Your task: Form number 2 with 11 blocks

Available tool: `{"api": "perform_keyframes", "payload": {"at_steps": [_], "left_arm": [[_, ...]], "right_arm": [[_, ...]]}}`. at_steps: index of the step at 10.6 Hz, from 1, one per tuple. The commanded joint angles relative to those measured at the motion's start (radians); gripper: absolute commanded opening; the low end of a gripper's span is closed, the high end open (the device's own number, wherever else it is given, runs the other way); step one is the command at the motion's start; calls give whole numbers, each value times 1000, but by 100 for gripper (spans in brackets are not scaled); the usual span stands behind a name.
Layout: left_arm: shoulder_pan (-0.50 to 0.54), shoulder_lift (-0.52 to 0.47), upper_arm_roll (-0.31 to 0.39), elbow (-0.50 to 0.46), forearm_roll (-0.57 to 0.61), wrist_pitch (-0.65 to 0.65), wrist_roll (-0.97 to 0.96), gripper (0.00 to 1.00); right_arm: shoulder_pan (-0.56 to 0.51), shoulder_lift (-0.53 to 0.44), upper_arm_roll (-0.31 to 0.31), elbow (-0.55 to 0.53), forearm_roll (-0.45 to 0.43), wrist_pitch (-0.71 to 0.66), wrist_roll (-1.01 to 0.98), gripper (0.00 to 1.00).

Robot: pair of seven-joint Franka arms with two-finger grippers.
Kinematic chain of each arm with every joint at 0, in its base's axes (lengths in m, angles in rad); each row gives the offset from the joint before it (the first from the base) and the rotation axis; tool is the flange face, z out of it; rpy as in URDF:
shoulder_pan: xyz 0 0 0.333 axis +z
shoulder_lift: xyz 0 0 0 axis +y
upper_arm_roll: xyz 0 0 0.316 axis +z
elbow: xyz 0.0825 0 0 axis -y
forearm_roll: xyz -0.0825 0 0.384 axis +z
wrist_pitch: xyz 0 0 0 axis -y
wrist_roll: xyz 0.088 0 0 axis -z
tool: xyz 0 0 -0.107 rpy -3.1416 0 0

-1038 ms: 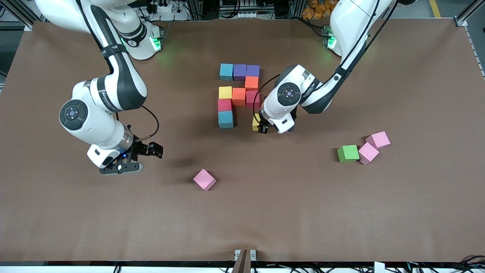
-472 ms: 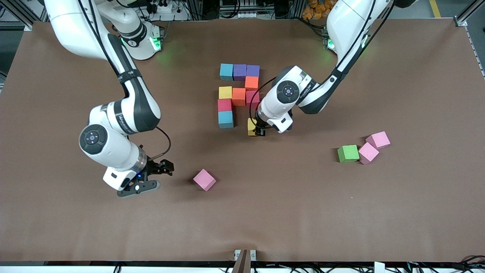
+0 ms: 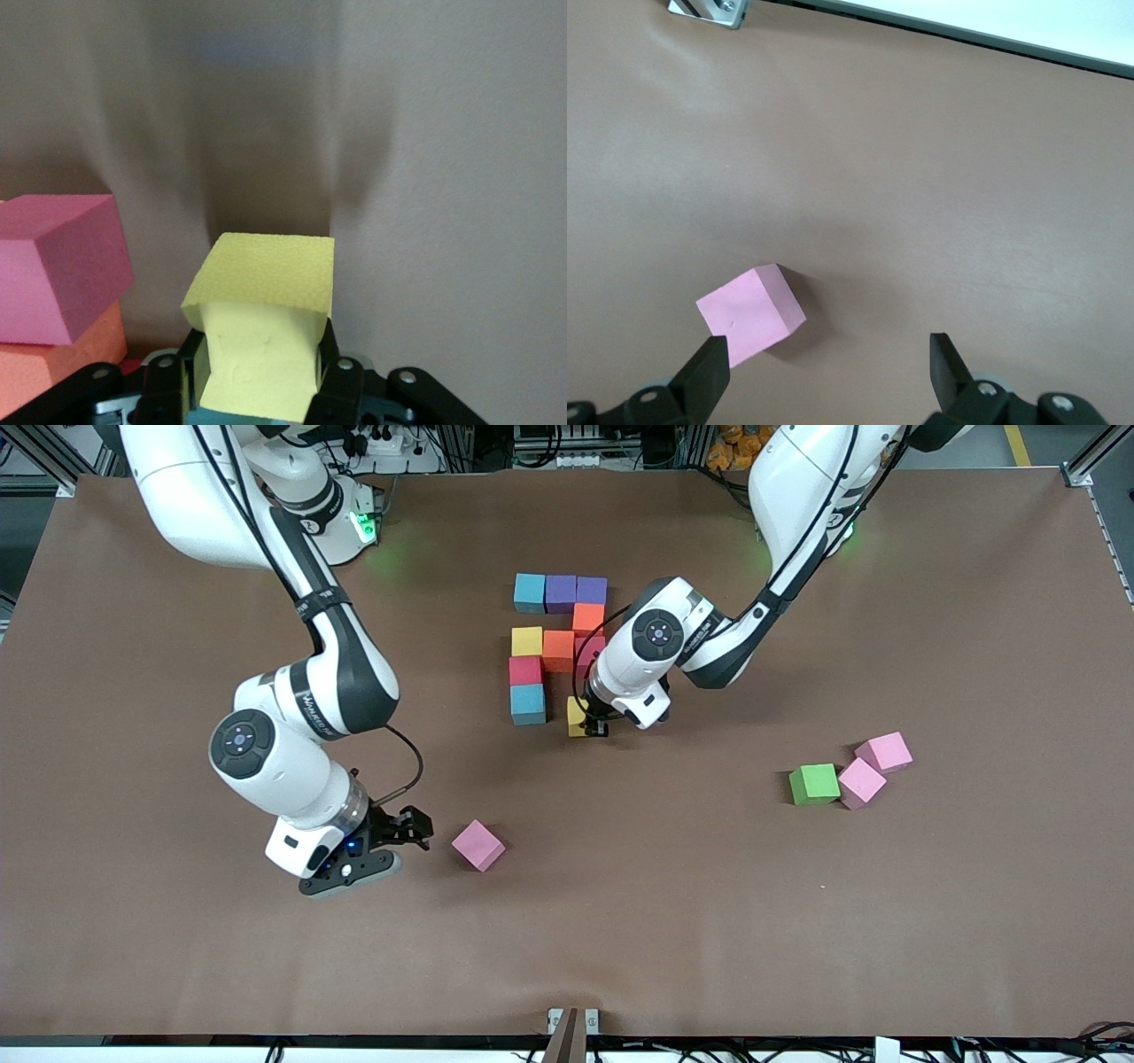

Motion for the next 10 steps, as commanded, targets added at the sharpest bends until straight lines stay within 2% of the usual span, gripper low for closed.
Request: {"api": "perform_keyframes", "payload": {"at_steps": [1, 5, 10], "left_arm": [[-15, 3, 7, 7, -14, 17, -17, 41], [-21, 8, 5, 7, -17, 59, -18, 41], [-38, 29, 5, 13, -17, 79, -17, 41]], "right_arm": [[0, 42, 12, 42, -5, 8, -75, 100], [0, 54, 23, 45, -7, 8, -191, 100], [8, 65, 23, 43, -10, 6, -209, 100]]}}
